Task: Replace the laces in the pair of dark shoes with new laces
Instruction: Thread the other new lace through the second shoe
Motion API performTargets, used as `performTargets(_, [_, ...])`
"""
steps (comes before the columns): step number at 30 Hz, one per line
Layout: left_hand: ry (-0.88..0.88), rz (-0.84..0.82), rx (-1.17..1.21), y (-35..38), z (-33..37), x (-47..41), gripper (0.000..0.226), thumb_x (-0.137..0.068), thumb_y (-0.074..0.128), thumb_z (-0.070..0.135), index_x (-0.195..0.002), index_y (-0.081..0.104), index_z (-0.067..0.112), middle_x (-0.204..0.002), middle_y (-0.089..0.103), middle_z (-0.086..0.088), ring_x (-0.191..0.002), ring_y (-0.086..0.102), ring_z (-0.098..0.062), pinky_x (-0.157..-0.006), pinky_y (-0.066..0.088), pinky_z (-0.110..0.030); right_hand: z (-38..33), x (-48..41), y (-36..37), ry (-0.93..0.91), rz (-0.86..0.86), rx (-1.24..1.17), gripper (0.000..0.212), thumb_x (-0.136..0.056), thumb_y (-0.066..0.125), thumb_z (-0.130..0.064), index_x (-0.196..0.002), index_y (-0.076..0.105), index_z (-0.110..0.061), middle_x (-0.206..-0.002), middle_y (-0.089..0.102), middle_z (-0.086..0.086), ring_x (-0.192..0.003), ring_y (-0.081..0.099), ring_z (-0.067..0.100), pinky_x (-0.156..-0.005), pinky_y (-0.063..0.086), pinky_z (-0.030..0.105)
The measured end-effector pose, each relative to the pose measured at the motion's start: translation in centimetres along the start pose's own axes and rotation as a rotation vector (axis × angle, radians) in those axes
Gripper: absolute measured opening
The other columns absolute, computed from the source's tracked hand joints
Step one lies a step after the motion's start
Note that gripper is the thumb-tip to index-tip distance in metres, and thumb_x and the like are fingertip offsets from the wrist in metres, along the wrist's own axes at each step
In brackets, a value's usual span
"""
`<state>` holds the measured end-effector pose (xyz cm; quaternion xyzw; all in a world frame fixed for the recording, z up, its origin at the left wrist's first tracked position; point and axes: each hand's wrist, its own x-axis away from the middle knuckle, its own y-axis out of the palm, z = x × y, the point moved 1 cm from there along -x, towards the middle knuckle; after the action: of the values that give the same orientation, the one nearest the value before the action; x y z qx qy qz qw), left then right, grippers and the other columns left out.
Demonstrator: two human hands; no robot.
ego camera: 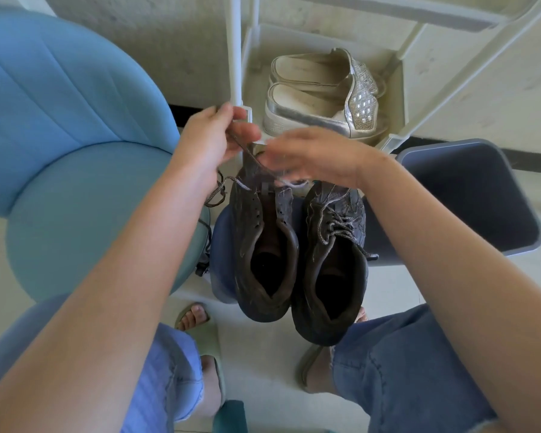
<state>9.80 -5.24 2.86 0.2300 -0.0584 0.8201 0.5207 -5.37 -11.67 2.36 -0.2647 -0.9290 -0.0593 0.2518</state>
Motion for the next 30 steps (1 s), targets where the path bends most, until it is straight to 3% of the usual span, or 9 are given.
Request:
performTargets(2, [-0.039, -0.272, -0.064, 0.7, -0.1, 1.2, 0.027, -0.102, 0.038, 0.02, -0.084, 0.057, 0.014, -0.052, 0.061, 0.007, -0.059, 0.065, -0.01, -0.068, 0.055, -0.027, -0.1, -0.3, -0.8, -0.032, 0.087, -0.206, 0.047, -0.104, 0.03, -0.037, -0.128, 0.051, -0.003, -0.11, 0.069, 0.006, -0.102, 0.062, 0.016, -0.1, 0.046, 0.037])
performTargets(5, [0.035, -0.58, -0.388, 2.2, -1.2, 3.0, 0.026, -0.101, 0.04, 0.021, -0.084, 0.058, 0.015, -0.058, 0.061, 0.007, -0.061, 0.064, -0.009, -0.065, 0.055, -0.022, -0.3, -0.7, -0.6, 0.058, -0.086, -0.601, 0.078, -0.098, 0.009, -0.059, -0.134, 0.042, 0.001, -0.1, 0.072, 0.009, -0.1, 0.064, 0.029, -0.087, 0.05, 0.043])
performTargets(10, [0.219, -0.663, -0.623, 3.0, -1.4, 3.5, 0.026, -0.101, 0.041, 0.025, -0.085, 0.06, 0.016, -0.061, 0.06, 0.005, -0.062, 0.056, -0.015, -0.069, 0.049, -0.03, 0.1, -1.1, 1.1, 0.25, -0.032, -0.692, 0.033, -0.099, 0.045, -0.029, -0.116, 0.056, -0.002, -0.118, 0.06, 0.022, -0.076, 0.067, 0.03, -0.05, 0.057, 0.033])
performTargets(14, [-0.052, -0.866, -0.934, 2.3, -2.7, 3.4, 0.028, -0.101, 0.04, 0.023, -0.086, 0.061, 0.014, -0.069, 0.063, 0.0, -0.059, 0.055, -0.013, -0.061, 0.047, -0.02, 0.7, -1.2, -0.6, 0.189, 0.166, -1.074, 0.02, -0.093, 0.048, 0.007, -0.111, 0.054, 0.011, -0.114, 0.056, 0.032, -0.079, 0.072, 0.022, -0.061, 0.059, 0.025])
performTargets(18, [-0.276, -0.789, -1.208, 1.2, -3.7, 2.5, 0.02, -0.098, 0.045, 0.022, -0.105, 0.063, 0.016, -0.081, 0.066, 0.007, -0.07, 0.061, -0.006, -0.068, 0.045, -0.02, 1.1, -0.6, -1.8, 0.184, 0.121, -1.045, 0.025, -0.098, 0.045, -0.007, -0.118, 0.05, 0.006, -0.085, 0.069, 0.017, -0.042, 0.056, 0.005, -0.032, 0.034, 0.013])
performTargets(20, [-0.191, -0.684, -1.093, 0.8, -3.3, 1.8, 0.023, -0.093, 0.055, 0.023, -0.115, 0.06, 0.023, -0.095, 0.069, 0.006, -0.085, 0.062, -0.006, -0.075, 0.046, -0.021, 1.2, -0.5, -1.9, 0.172, 0.074, -0.717, 0.029, -0.103, 0.037, -0.022, -0.11, 0.055, -0.001, -0.067, 0.063, 0.002, -0.032, 0.037, 0.002, -0.031, 0.022, 0.013])
performTargets(23, [-0.32, -0.466, -0.361, 0.2, -2.4, 0.6, 0.032, -0.089, 0.051, 0.006, -0.118, 0.059, 0.019, -0.112, 0.068, 0.001, -0.104, 0.061, -0.01, -0.091, 0.046, -0.029, 1.4, -0.2, -1.6, 0.115, -0.076, -0.33, 0.032, -0.105, 0.031, -0.023, -0.105, 0.058, -0.006, -0.058, 0.053, -0.003, -0.031, 0.028, 0.002, -0.034, 0.022, 0.014])
performTargets(26, [-0.419, -0.266, 0.166, -0.2, -2.2, -0.3, 0.014, -0.095, 0.044, 0.018, -0.101, 0.056, 0.015, -0.1, 0.071, -0.001, -0.102, 0.064, -0.017, -0.102, 0.04, -0.044, 1.3, 0.3, -1.6, 0.14, -0.29, -0.029, 0.026, -0.102, 0.039, -0.021, -0.106, 0.062, -0.009, -0.063, 0.056, -0.001, -0.035, 0.031, 0.004, -0.037, 0.023, 0.016])
performTargets(30, [-0.284, -0.107, 0.322, 0.1, -2.7, -0.6, 0.025, -0.1, 0.042, 0.031, -0.094, 0.058, 0.014, -0.076, 0.072, 0.006, -0.076, 0.071, -0.008, -0.076, 0.053, -0.029, 1.6, 0.9, -1.4, 0.233, -0.444, 0.288, 0.023, -0.1, 0.046, -0.019, -0.106, 0.066, -0.008, -0.082, 0.069, 0.006, -0.059, 0.06, 0.013, -0.053, 0.049, 0.019])
